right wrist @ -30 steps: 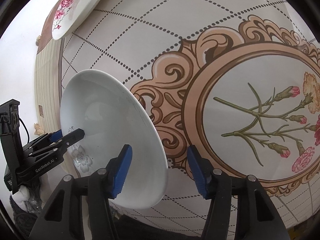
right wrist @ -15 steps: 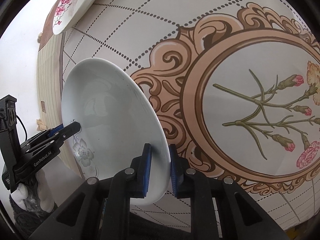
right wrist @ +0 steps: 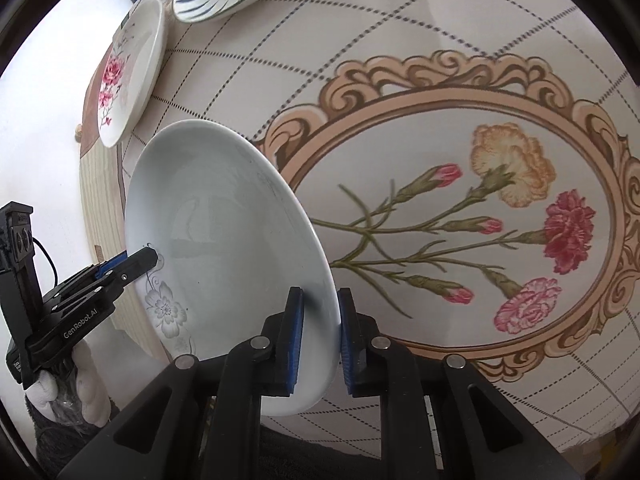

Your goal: Organize plates and bowls

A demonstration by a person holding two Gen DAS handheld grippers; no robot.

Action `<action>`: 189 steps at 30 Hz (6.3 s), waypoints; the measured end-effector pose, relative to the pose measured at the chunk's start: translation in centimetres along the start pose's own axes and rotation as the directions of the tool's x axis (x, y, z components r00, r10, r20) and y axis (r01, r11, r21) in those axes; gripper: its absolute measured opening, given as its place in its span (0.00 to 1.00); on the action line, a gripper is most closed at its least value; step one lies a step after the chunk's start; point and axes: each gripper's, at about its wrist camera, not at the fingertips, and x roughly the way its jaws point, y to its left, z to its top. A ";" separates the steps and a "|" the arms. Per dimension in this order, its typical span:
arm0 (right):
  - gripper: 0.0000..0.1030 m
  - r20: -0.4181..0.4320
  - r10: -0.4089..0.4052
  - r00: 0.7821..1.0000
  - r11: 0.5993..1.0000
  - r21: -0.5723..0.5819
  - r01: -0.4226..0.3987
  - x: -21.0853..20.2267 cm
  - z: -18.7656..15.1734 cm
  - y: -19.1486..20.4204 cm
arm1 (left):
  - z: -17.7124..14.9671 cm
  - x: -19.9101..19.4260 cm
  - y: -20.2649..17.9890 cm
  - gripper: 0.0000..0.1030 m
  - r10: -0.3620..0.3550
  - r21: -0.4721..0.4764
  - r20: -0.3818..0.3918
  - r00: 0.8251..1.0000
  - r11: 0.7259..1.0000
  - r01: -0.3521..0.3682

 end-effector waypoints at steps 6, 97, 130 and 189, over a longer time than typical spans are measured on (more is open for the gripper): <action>0.18 0.053 -0.014 0.998 0.996 0.085 0.009 -4.2 1.9 -5.6 | 4.4 0.4 -6.3 0.23 -0.025 0.089 0.003 1.000 0.996 0.025; 0.74 -0.148 -0.118 0.982 0.862 -0.506 0.027 6.6 33.2 30.8 | 14.1 -2.0 19.6 0.52 -0.100 -0.511 0.227 0.969 0.835 0.206; 0.16 -0.166 -0.184 0.969 0.889 -0.449 0.092 7.5 30.0 28.3 | 13.9 -2.6 20.3 0.15 -0.029 -0.484 0.205 0.978 0.866 0.127; 0.14 0.034 0.078 0.996 0.982 -0.176 -0.071 -7.2 13.7 8.5 | 11.9 -10.5 6.8 0.17 -0.055 -0.145 0.259 0.964 0.985 0.096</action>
